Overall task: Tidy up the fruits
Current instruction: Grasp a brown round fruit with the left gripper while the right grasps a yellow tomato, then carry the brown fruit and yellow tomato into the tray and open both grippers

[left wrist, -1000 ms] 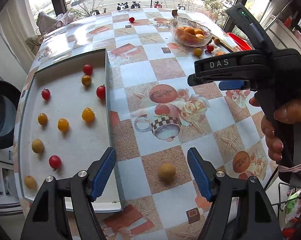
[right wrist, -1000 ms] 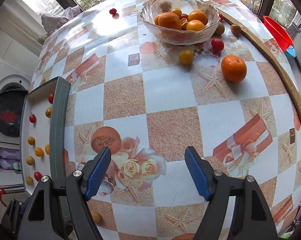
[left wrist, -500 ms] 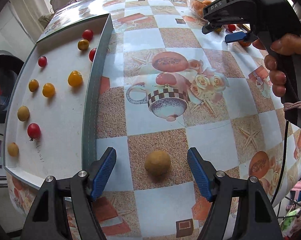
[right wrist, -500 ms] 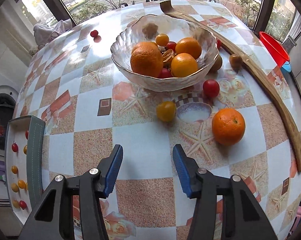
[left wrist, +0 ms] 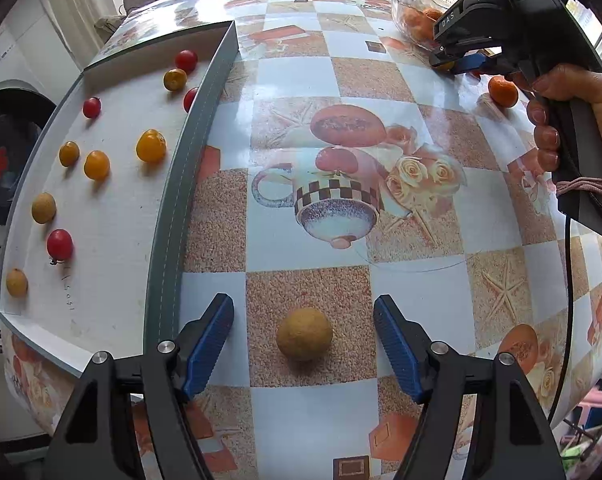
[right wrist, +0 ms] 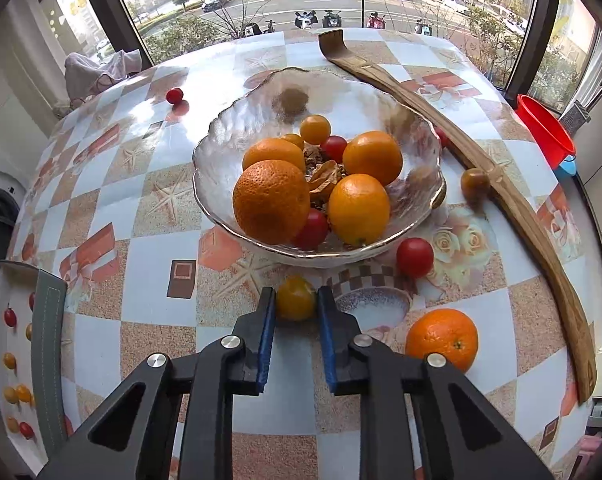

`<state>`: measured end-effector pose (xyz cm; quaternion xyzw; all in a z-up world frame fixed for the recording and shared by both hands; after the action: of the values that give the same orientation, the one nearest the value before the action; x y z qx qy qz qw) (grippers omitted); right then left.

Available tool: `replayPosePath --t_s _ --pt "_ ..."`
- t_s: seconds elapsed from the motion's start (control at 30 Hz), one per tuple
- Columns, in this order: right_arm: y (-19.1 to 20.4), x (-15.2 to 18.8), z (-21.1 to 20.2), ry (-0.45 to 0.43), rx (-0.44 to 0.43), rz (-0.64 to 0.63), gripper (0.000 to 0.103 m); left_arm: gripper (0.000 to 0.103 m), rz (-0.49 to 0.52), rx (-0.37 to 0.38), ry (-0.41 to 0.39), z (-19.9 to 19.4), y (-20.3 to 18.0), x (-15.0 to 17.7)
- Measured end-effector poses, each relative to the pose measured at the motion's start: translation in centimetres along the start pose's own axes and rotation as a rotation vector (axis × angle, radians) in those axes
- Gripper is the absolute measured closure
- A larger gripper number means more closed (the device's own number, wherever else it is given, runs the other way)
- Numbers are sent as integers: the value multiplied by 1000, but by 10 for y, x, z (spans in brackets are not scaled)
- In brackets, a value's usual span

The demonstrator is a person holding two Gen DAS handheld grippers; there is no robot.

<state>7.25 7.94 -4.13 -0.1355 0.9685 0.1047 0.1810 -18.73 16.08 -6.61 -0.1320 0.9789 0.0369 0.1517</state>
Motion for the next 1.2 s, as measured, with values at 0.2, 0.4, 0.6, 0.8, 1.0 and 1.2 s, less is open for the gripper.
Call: replayPosePath --t_s 0.2,0.4,0.6,0.8,1.0,1.2 --pt "4 21 -9 20 -29 -3 80 67 23 15 -10 -9 4 4" --pt "11 48 -22 45 -69 17 80 68 83 18 -2 -11 0 5" --pt "17 63 -39 64 -103 27 80 76 142 86 17 -13 -10 1" --pt "27 74 -57 82 -130 20 80 76 134 130 -14 -31 -4 -11" --pt "52 79 -68 99 -161 -6 80 76 70 147 -66 -50 22 -35" --pt "96 77 -74 106 -207 -61 80 76 -18 127 -109 -61 68 -55"
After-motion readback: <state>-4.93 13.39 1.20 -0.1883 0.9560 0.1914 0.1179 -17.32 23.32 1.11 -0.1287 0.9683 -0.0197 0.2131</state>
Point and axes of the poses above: each gripper's, at about its wrist camera, not at the fingertips, and z roughly the way its jaws point, y to its left, x to its underside, the point moved 8 cm from there along z, roughly the way its jaws point, and after that the axes turned 4 degrees about -x, right-handed, at the moved point
